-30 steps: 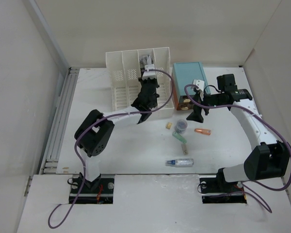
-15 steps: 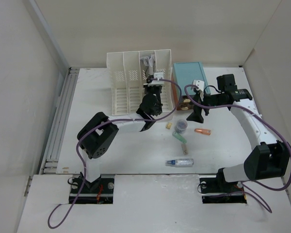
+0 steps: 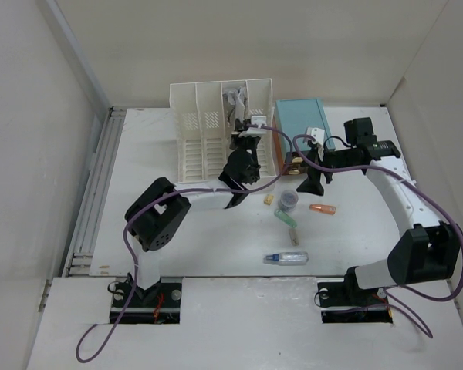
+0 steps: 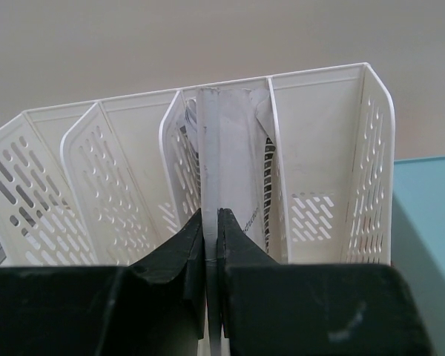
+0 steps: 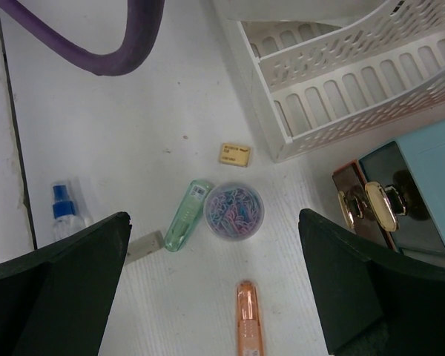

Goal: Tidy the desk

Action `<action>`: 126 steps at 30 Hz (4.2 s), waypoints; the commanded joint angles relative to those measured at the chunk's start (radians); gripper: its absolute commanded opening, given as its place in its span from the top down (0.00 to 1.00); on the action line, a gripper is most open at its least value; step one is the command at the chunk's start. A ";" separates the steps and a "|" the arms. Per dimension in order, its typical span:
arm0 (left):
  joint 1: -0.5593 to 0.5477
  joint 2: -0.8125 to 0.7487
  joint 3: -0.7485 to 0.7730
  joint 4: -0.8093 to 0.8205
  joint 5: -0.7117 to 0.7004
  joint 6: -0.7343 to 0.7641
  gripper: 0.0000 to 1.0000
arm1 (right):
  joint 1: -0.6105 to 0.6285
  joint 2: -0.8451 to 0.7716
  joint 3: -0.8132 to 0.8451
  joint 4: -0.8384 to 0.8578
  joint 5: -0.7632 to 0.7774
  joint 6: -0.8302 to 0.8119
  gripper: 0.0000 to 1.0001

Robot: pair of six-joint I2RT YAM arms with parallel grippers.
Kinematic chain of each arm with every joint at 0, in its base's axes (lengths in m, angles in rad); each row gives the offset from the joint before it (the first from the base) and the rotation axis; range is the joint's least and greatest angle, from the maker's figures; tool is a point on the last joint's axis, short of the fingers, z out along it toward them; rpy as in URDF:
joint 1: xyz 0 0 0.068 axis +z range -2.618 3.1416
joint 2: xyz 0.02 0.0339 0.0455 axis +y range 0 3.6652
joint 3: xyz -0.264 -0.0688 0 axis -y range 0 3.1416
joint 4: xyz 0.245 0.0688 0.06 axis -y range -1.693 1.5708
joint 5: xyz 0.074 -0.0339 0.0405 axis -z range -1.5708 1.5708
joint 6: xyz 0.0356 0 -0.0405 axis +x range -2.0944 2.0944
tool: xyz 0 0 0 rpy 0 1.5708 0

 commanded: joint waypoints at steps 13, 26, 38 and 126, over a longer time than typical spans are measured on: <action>-0.020 0.031 0.065 0.543 0.042 0.168 1.00 | -0.007 0.026 0.048 -0.034 -0.045 -0.039 0.00; -0.029 0.056 0.065 0.727 0.062 0.255 1.00 | -0.007 0.062 0.057 -0.061 -0.054 -0.067 0.00; -0.038 0.103 0.007 0.793 0.050 0.189 1.00 | -0.007 0.072 0.066 -0.070 -0.054 -0.076 0.00; 0.302 -0.449 0.146 -0.805 0.541 -0.630 0.39 | -0.007 0.053 0.075 -0.126 -0.054 -0.131 0.00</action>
